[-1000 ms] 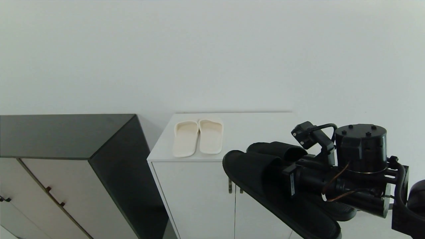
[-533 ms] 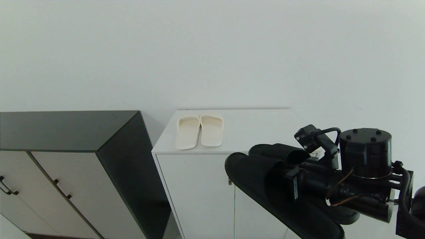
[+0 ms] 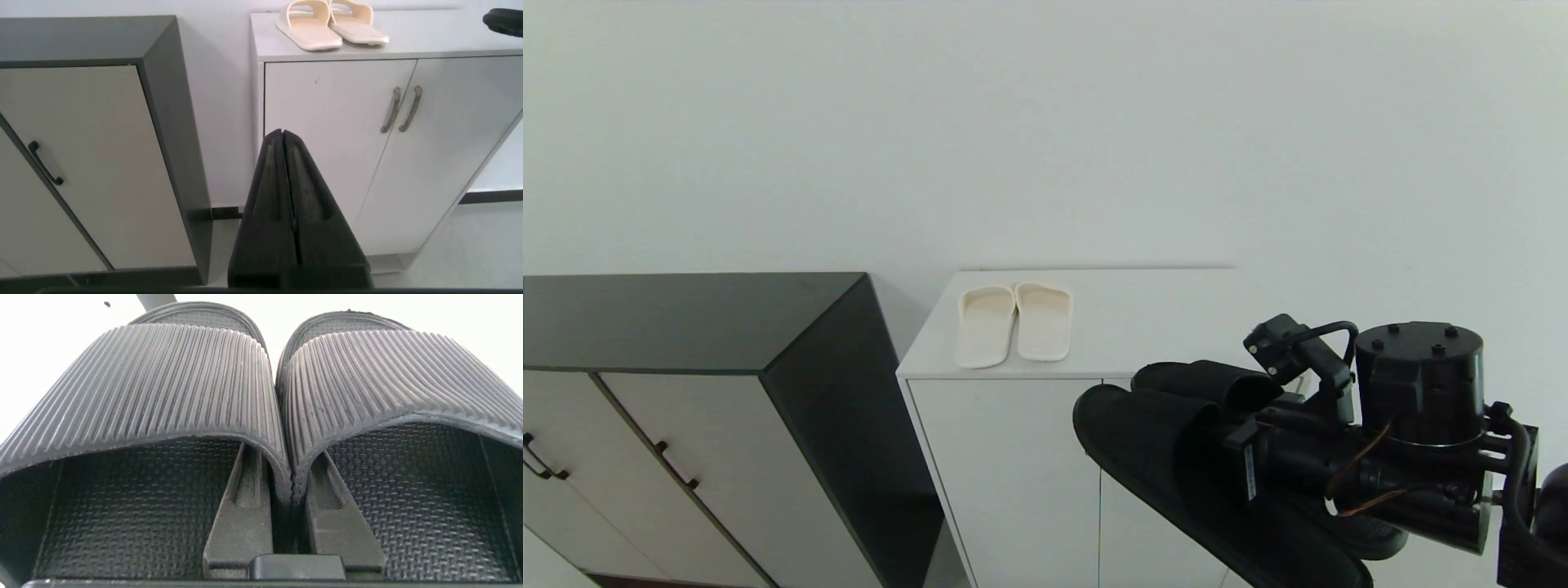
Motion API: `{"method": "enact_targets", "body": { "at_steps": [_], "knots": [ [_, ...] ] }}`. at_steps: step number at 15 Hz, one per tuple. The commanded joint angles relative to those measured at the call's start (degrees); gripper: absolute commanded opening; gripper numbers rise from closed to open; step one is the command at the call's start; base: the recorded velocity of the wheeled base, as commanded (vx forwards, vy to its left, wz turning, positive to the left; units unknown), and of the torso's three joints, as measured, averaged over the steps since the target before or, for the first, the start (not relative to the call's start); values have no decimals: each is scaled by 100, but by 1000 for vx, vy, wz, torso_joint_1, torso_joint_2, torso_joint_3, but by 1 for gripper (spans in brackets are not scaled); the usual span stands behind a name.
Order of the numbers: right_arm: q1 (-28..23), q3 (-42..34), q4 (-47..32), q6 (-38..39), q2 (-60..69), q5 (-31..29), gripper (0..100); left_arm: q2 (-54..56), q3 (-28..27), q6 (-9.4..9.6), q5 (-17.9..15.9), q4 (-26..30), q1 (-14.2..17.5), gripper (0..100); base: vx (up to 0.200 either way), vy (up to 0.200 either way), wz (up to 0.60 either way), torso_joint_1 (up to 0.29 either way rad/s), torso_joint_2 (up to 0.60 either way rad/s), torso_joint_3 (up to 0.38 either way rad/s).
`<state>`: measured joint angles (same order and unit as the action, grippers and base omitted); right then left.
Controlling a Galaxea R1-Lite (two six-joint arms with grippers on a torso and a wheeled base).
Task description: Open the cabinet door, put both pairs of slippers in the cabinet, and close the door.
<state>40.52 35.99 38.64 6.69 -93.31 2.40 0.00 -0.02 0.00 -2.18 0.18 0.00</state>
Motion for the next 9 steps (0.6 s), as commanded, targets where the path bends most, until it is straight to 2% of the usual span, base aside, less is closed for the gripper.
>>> {"method": "enact_targets", "body": {
  "at_steps": [1, 5, 9],
  "knots": [
    [26, -65, 12, -80, -30, 32, 0, -9, -6, 0, -2, -1, 0, 0, 0, 0, 0, 0, 0, 0],
    [26, -101, 56, -177, -56, 41, 0, -9, 2, 0, -2, -1, 0, 0, 0, 0, 0, -148, 334, 187],
    [26, -101, 126, -177, -179, 41, 0, -9, 2, 18, 25, -1, 0, 0, 0, 0, 0, -220, 522, 297]
  ]
}}
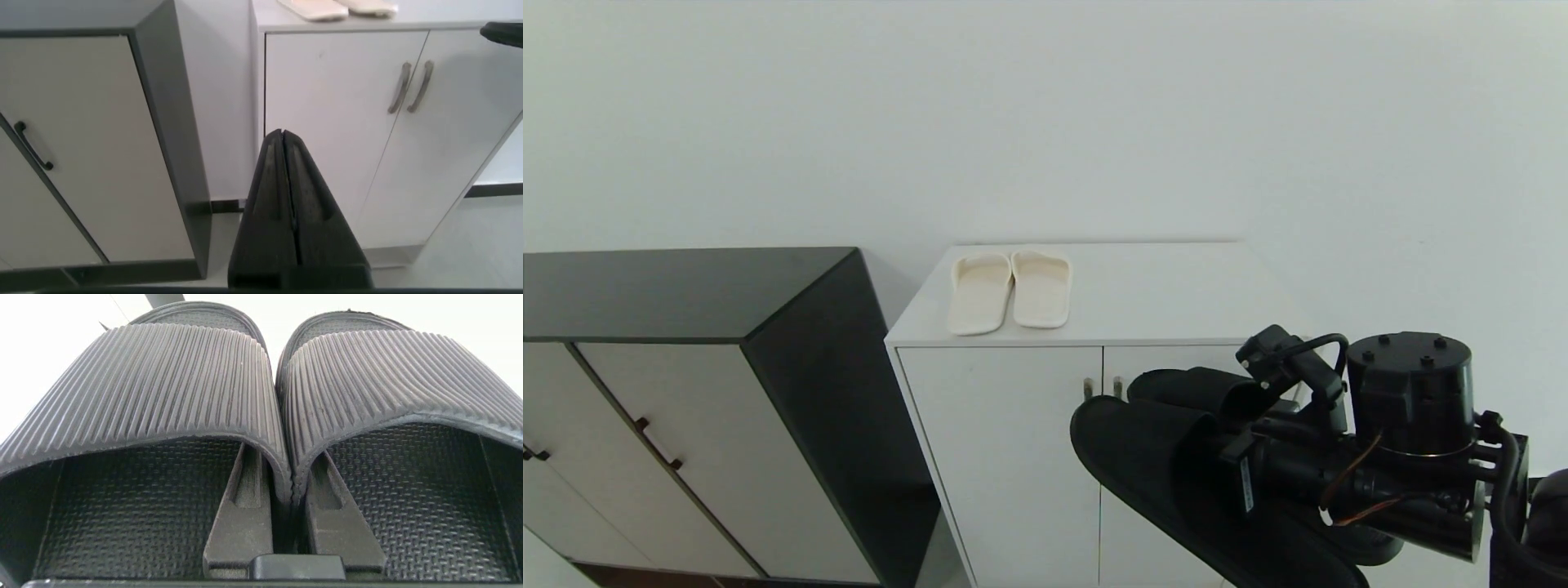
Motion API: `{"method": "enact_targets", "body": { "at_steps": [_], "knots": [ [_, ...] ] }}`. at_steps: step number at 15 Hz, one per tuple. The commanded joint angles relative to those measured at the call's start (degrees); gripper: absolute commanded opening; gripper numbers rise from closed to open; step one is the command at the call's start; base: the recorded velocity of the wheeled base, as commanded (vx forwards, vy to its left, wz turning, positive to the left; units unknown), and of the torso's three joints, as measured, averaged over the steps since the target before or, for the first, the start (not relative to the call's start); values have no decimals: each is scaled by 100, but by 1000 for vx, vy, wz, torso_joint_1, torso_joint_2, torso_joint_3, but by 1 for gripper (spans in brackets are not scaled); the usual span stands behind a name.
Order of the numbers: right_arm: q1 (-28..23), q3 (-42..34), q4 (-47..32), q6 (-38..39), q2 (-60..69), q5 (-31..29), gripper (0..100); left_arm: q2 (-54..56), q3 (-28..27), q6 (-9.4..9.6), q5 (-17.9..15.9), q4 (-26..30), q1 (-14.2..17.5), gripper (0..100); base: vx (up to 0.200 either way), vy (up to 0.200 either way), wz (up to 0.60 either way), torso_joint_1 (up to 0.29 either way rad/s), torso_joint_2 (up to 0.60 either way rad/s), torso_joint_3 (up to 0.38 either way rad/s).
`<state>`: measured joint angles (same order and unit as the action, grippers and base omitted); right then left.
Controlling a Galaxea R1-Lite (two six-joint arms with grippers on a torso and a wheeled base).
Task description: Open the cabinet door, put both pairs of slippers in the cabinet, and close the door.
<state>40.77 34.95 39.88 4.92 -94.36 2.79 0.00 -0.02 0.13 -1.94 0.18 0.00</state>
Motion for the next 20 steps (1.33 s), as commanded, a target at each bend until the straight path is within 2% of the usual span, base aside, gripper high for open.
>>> {"method": "enact_targets", "body": {
  "at_steps": [1, 7, 8, 18, 20],
  "knots": [
    [2, -32, 20, -9, -92, 2, 0, -9, 2, 4, 0, -1, 0, 0, 0, 0, 0, -237, 559, 325],
    [89, -138, 82, -18, -109, 11, 0, -9, 2, 22, -17, -1, 0, 0, 0, 0, 0, -212, 532, 313],
    [98, -199, 91, -18, -162, 64, 0, -9, 2, 22, -17, -1, 0, 100, 0, 0, 0, -193, 525, 330],
    [248, -516, 592, -71, -294, 11, 0, -9, 2, 22, -8, -1, 0, 100, 0, 0, 0, -158, 481, 323],
    [230, -524, 715, -97, -285, 11, 0, -9, 2, 101, -26, 8, 0, 100, 0, 0, 0, -105, 454, 349]
  ]
}}
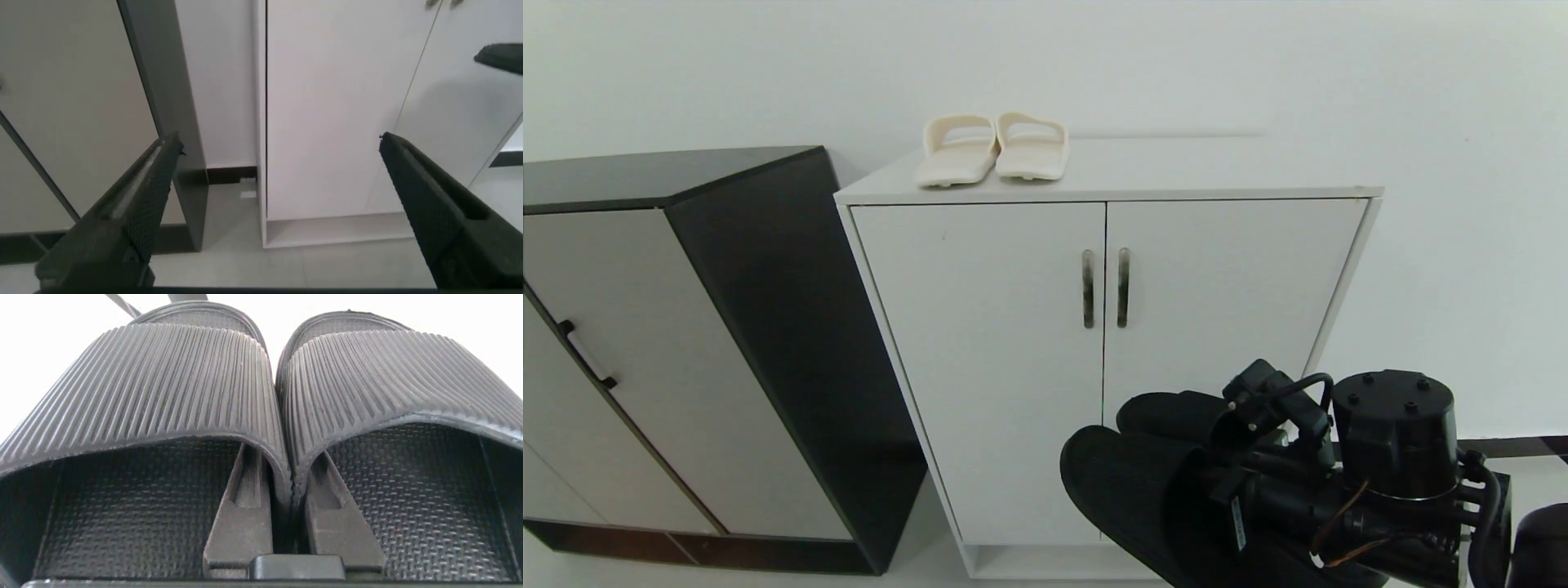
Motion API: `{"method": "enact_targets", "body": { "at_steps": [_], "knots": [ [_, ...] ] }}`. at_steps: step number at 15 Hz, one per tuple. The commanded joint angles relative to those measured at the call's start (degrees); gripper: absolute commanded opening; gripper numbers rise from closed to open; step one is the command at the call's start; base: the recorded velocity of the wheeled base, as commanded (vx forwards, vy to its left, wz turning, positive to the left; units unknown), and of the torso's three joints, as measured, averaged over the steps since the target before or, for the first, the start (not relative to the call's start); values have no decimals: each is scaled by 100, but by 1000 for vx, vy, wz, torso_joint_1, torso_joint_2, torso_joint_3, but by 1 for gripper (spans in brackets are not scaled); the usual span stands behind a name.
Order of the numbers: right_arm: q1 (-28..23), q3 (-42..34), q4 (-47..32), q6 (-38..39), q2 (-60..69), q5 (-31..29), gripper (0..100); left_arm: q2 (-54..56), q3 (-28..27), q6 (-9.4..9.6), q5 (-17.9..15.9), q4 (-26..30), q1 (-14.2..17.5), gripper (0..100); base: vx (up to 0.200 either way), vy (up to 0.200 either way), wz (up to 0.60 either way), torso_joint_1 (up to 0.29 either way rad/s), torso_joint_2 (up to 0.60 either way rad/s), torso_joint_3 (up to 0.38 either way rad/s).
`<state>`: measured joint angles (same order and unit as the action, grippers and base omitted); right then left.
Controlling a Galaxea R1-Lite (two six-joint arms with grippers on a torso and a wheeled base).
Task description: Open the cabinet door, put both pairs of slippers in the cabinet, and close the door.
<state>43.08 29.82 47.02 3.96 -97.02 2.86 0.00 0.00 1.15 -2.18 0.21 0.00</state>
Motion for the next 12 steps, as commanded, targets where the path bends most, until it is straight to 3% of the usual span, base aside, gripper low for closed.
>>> {"method": "enact_targets", "body": {
  "at_steps": [1, 5, 7, 12],
  "knots": [
    [-2, -46, 27, -9, -27, 4, 0, -9, 0, 26, -2, 6, 0, 100, 0, 0, 0, -90, 442, 364],
    [16, -73, 71, -71, -27, 12, 0, -422, -26, 395, 42, 6, 44, 100, 0, 0, 0, -44, 437, 387],
    [16, -64, 71, -71, -45, 30, 0, -404, -35, 685, 34, -3, 44, 100, 0, 0, 0, -10, 273, 251],
    [-2, -64, 79, -71, -53, 21, 0, -448, -35, 729, 34, -47, 149, 100, 0, 0, 0, 2, 37, 28]
  ]
}}
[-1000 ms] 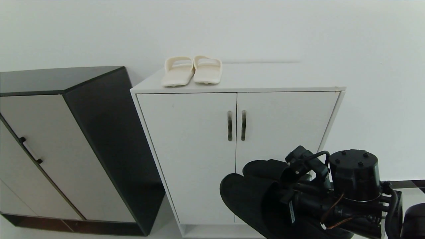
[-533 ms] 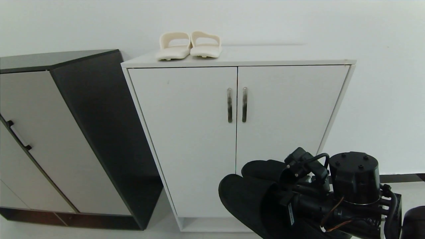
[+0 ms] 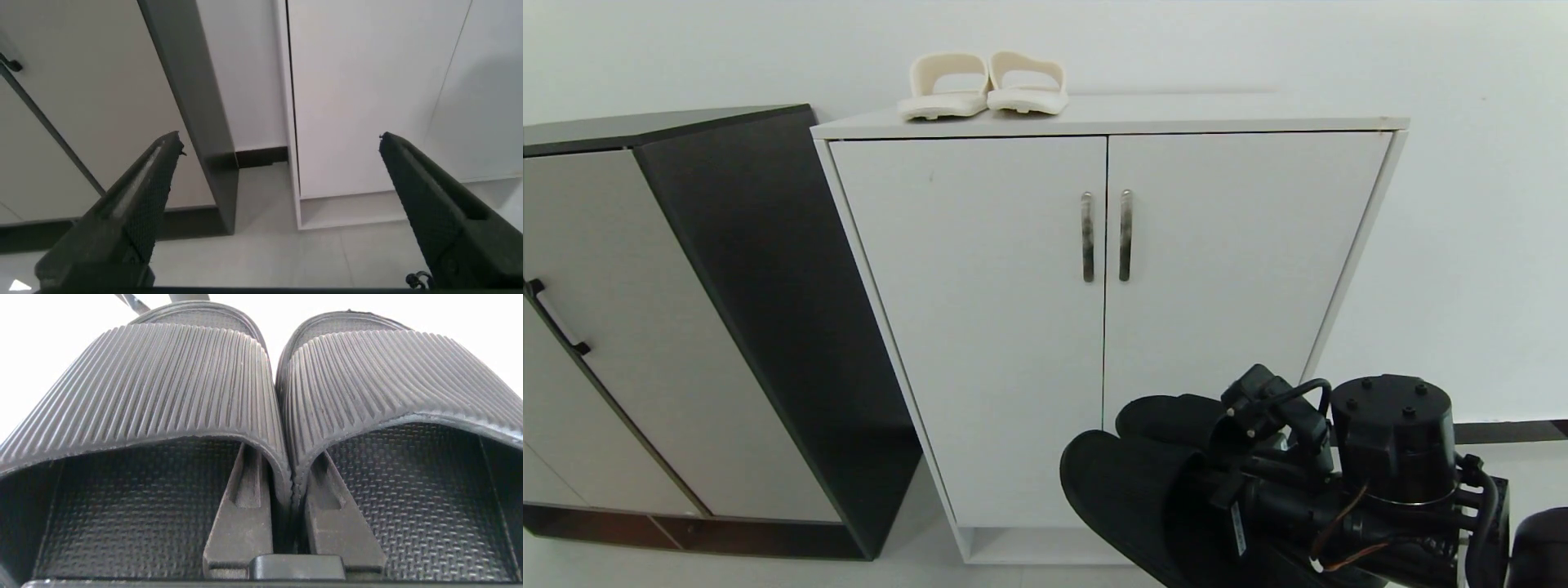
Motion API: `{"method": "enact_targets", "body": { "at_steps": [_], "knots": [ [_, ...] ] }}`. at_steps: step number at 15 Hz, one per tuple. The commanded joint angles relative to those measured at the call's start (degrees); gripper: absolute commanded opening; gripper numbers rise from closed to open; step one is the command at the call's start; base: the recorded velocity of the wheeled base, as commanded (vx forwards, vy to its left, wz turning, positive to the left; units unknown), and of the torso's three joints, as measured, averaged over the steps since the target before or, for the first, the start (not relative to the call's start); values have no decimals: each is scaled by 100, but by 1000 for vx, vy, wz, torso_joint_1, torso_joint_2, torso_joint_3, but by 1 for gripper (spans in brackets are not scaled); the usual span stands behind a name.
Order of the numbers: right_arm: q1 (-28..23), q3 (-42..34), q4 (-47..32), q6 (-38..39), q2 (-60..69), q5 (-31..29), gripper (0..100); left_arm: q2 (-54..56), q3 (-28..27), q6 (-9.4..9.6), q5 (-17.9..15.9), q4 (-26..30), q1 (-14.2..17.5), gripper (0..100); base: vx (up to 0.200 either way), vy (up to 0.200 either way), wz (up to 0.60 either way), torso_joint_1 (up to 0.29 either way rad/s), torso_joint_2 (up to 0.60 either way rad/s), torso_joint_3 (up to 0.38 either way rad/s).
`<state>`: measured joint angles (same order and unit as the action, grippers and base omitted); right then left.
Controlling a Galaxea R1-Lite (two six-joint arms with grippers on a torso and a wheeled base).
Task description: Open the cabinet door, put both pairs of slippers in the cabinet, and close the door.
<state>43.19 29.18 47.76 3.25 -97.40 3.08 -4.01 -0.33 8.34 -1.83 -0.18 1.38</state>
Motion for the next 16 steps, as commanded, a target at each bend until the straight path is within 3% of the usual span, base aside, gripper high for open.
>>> {"method": "enact_targets", "body": {
  "at_steps": [1, 4, 5, 6, 7, 8, 10, 12, 14, 16],
  "knots": [
    [-12, -9, 5, 0, -16, -1, 0, -188, -2, 19, -2, -8, 12, 100, 0, 0, 0, 0, 0, 0],
    [-30, -9, 5, 0, -33, -1, 0, -232, -2, 19, -37, -17, -23, 100, 0, 0, 0, 0, 0, 0],
    [-74, -18, 5, 8, -24, 8, 0, -126, -846, -236, -81, -131, -23, 100, 0, 0, 0, 0, 0, 0],
    [-100, -18, 5, 8, -24, 17, 0, -583, -1822, -825, -116, -8, -50, 100, 0, 0, 0, 0, 0, 0],
    [-100, -9, 58, 8, -24, 34, 0, -1234, -2384, -1080, -371, 45, -94, 100, 0, 0, 0, 0, 0, 0],
    [-92, -27, 119, 0, -33, 26, 0, -1761, -2481, -1071, -863, 27, -103, 100, 0, 0, 0, 0, 0, 0],
    [-92, -36, 137, -9, -24, 8, 0, -2701, -2472, -860, -2023, -184, -111, 100, 0, 0, 0, 0, 0, 0],
    [-92, -36, 172, -9, -24, 17, 0, -3431, -2498, -825, -2911, -641, -243, 100, 0, 0, 0, 0, 0, 0],
    [-92, -36, 181, 0, -24, 17, 0, -3985, -2595, -825, -3087, -878, -876, 100, 0, 0, 0, 0, 0, 0],
    [-92, -27, 181, 8, -33, 26, 0, -4398, -2797, -816, -2876, -887, -1737, 100, 0, 0, 0, 0, 0, 0]
  ]
}}
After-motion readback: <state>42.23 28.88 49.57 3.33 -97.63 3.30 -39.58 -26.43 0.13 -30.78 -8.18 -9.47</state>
